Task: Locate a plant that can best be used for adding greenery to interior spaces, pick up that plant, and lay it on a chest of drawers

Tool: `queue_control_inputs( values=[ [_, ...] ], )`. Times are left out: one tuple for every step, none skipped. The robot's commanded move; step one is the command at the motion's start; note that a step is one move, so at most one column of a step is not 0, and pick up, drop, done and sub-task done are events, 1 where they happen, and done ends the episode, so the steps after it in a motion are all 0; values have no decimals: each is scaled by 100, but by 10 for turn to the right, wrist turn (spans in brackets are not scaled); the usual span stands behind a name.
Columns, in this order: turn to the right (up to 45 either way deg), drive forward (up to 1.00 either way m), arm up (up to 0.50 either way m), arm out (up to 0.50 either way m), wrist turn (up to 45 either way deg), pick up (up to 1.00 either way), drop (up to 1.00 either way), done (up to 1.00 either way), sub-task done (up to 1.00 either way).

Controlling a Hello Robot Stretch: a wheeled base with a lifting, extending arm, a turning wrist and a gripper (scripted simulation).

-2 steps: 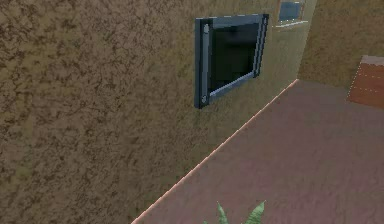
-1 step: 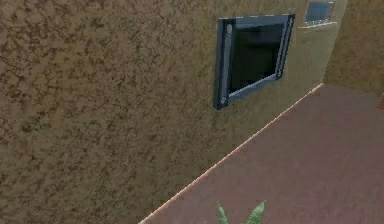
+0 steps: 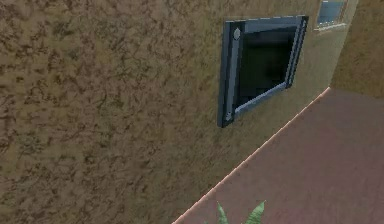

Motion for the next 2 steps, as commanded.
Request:
queue_control_inputs(
  values=[
    [420,0,0,0,0,0,0,0,0],
    [30,0,0,0,0,0,0,0,0]
  ],
)
